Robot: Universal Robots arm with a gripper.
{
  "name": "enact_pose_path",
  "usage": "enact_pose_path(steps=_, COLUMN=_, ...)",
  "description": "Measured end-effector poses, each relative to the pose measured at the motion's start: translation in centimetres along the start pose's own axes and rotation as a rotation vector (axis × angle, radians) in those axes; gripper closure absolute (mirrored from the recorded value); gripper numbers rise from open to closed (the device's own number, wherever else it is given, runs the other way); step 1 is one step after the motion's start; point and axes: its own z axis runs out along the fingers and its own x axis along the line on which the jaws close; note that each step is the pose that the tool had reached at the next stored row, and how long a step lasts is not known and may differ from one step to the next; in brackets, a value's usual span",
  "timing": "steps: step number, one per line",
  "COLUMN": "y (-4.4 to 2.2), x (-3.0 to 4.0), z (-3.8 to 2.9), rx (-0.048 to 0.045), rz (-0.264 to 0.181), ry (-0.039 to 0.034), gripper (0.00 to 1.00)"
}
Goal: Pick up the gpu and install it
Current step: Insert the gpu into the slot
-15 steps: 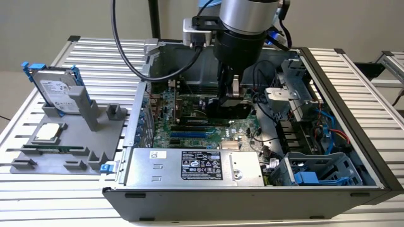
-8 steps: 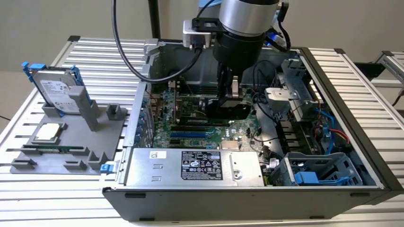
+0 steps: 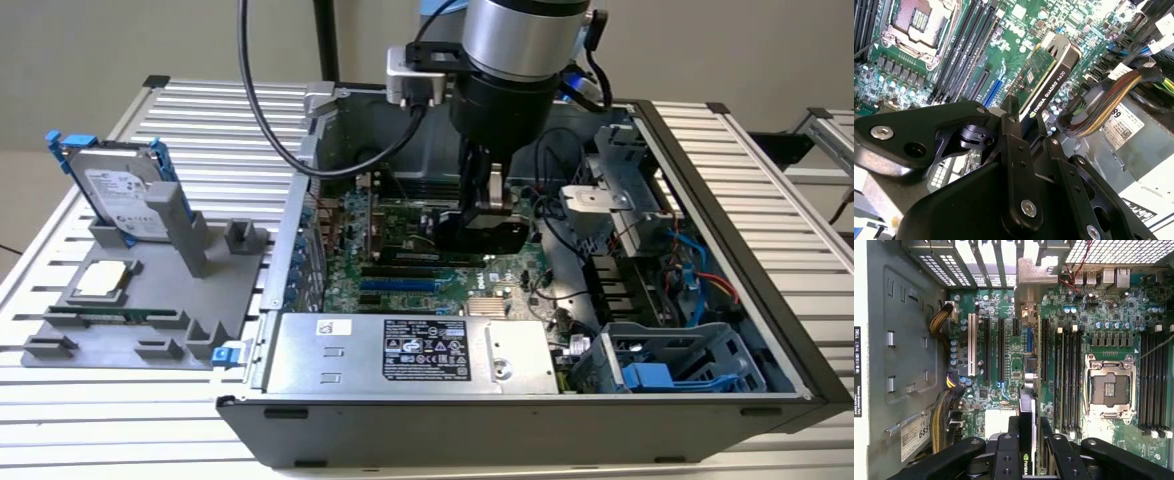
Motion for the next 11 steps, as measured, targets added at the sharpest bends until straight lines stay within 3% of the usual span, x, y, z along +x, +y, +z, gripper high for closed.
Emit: enact_pose_path(steps=11, y=-0.02, x=-0.01, z=0.55, rx=-0.0001, rz=0.000, ry=0.0002, gripper=1.00)
